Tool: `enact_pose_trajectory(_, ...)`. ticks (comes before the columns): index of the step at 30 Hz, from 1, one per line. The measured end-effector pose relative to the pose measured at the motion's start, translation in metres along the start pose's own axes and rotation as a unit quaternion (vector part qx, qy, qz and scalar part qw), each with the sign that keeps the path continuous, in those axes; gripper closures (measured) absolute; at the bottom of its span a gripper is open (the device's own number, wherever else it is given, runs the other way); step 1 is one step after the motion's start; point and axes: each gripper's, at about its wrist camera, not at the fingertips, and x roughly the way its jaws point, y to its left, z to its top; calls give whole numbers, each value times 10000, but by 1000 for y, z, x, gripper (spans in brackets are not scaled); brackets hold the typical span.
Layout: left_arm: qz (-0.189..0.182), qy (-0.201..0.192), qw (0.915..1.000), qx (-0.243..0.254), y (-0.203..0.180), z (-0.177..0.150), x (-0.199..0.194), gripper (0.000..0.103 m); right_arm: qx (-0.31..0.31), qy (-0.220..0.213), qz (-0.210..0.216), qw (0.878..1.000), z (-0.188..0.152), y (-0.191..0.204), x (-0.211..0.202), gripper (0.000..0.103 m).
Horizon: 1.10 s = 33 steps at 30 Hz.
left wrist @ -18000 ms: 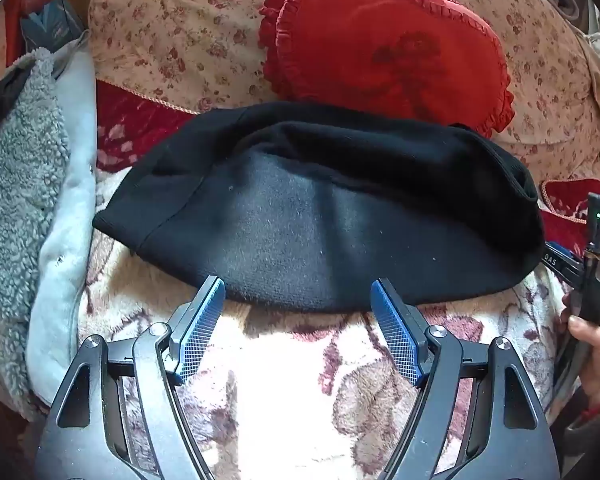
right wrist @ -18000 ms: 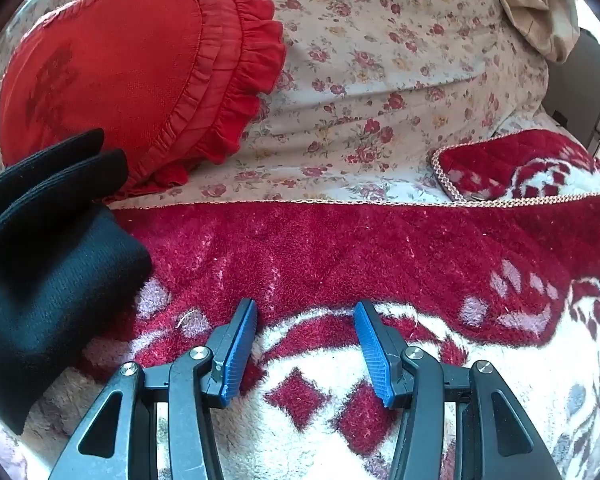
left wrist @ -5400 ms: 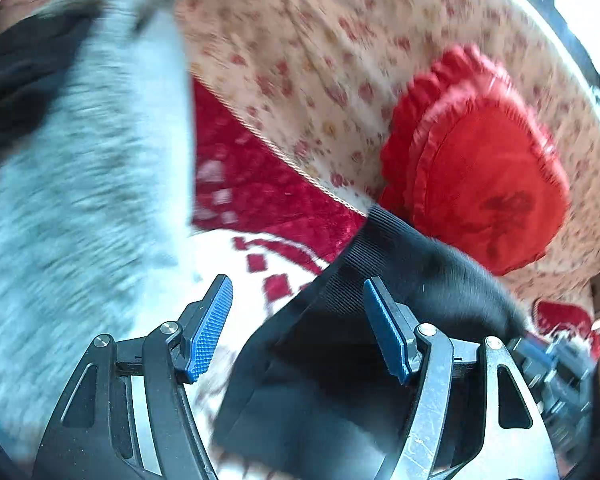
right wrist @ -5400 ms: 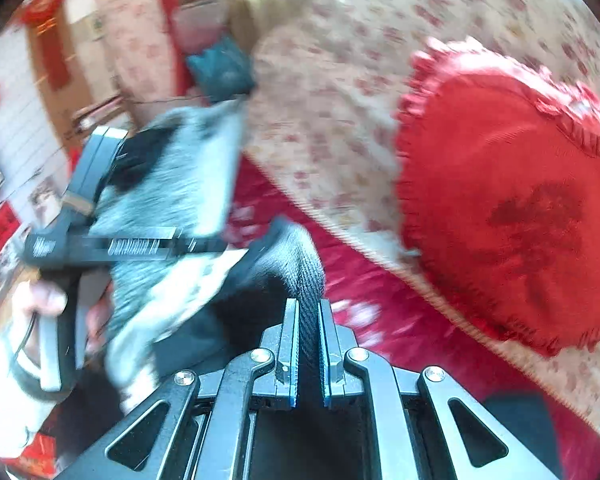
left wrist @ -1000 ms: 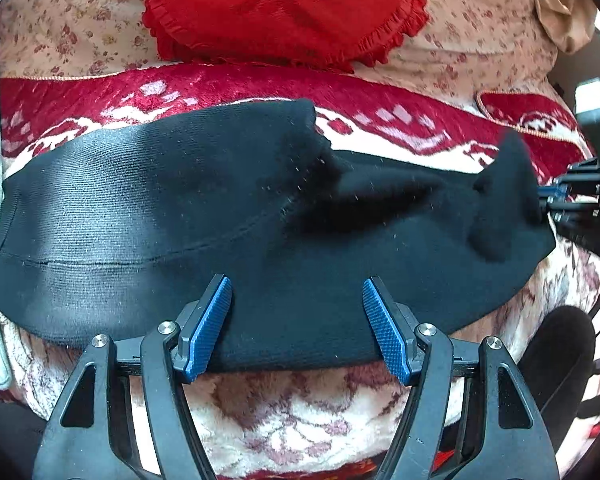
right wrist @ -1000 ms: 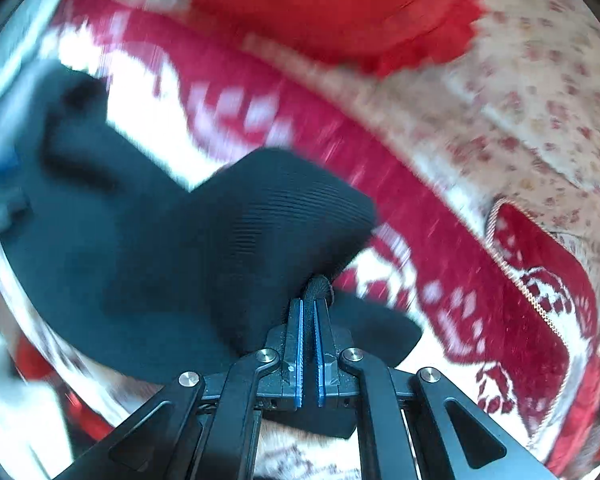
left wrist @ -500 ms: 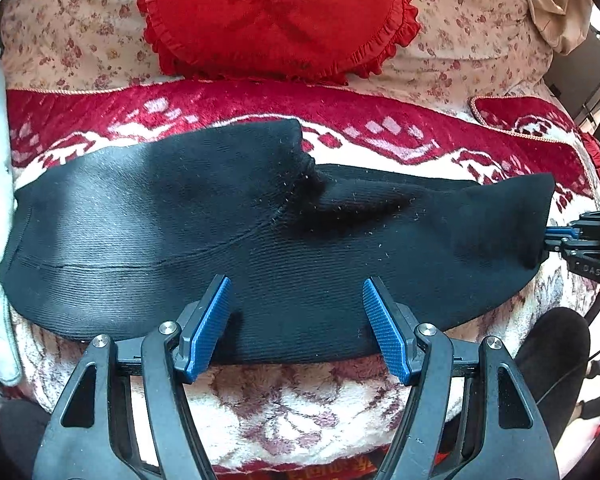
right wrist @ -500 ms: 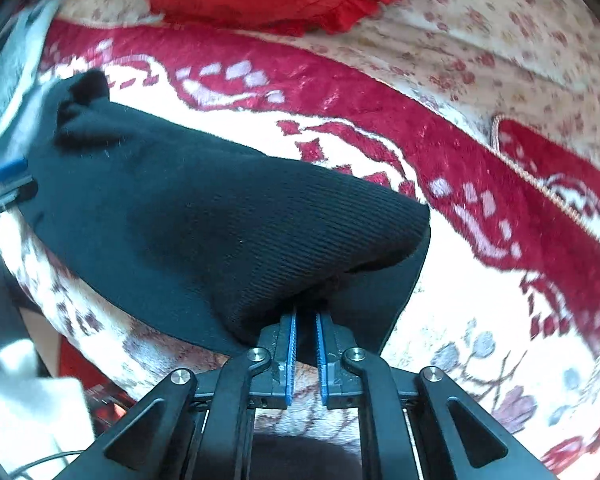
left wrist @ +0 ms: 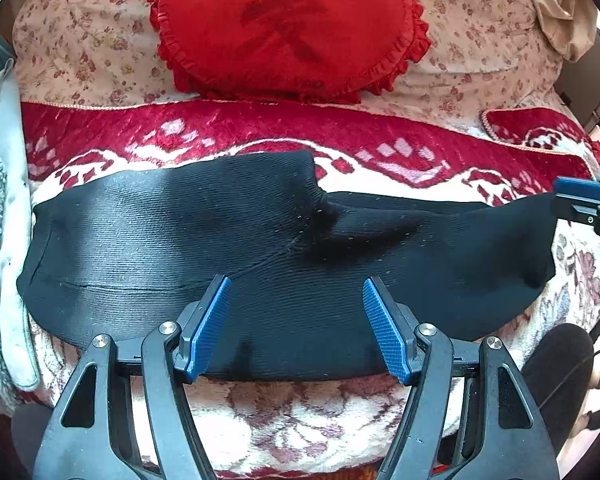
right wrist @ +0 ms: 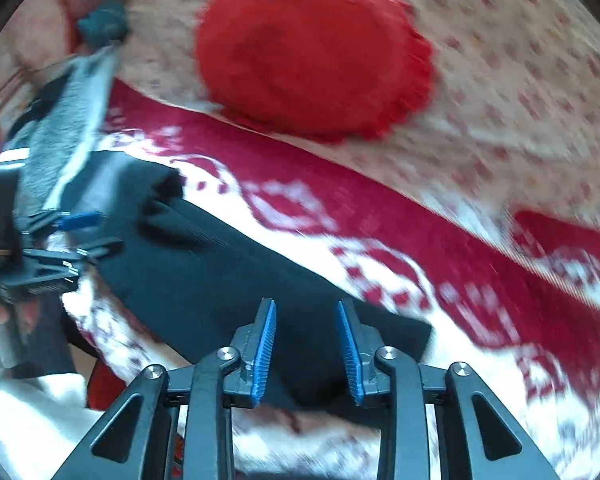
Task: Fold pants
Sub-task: 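Release the leg with the right gripper and smooth the pants flat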
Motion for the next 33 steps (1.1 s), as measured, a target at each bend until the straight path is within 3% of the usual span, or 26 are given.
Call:
enact_pose_trajectory(3, 144, -28, 9999, -2, 4, 2, 1, 35, -398, -44, 355, 9986, 17, 25, 22, 72)
enact_pose_trajectory(7, 221, -25, 9995, -231, 20, 12, 6, 35, -993, 36, 485, 9939, 34, 59, 60, 72)
enact_pose_trajectory(15, 332, 29, 9977, -597, 46, 21, 14, 35, -1551, 0, 1003, 9828, 54, 108, 110, 71)
enact_pose_trajectory(17, 336, 5, 9976, -599, 47, 25, 16, 35, -1551, 142, 1016, 9826, 54, 113, 126, 72)
enact_pose_trajectory(19, 368, 5, 9977, -571, 47, 28, 17, 35, -1529, 177, 991, 9831, 51, 116, 134, 84)
enact_pose_trajectory(20, 339, -14, 9977, -578, 47, 30, 17, 35, -1563, 82, 945, 9831, 50, 117, 131, 98)
enact_pose_trajectory(24, 280, -108, 9975, -640, 47, 36, 20, 35, -1349, -300, 859, 9867, 59, 109, 112, 99)
enact_pose_trajectory(28, 297, 89, 9977, -606, 39, 37, 40, 35, -910, -192, 536, 9942, 66, 102, 136, 99)
enact_pose_trajectory(33, 342, 120, 9983, -457, 32, 33, 40, 35, -539, -142, 745, 9957, 66, 93, 133, 98)
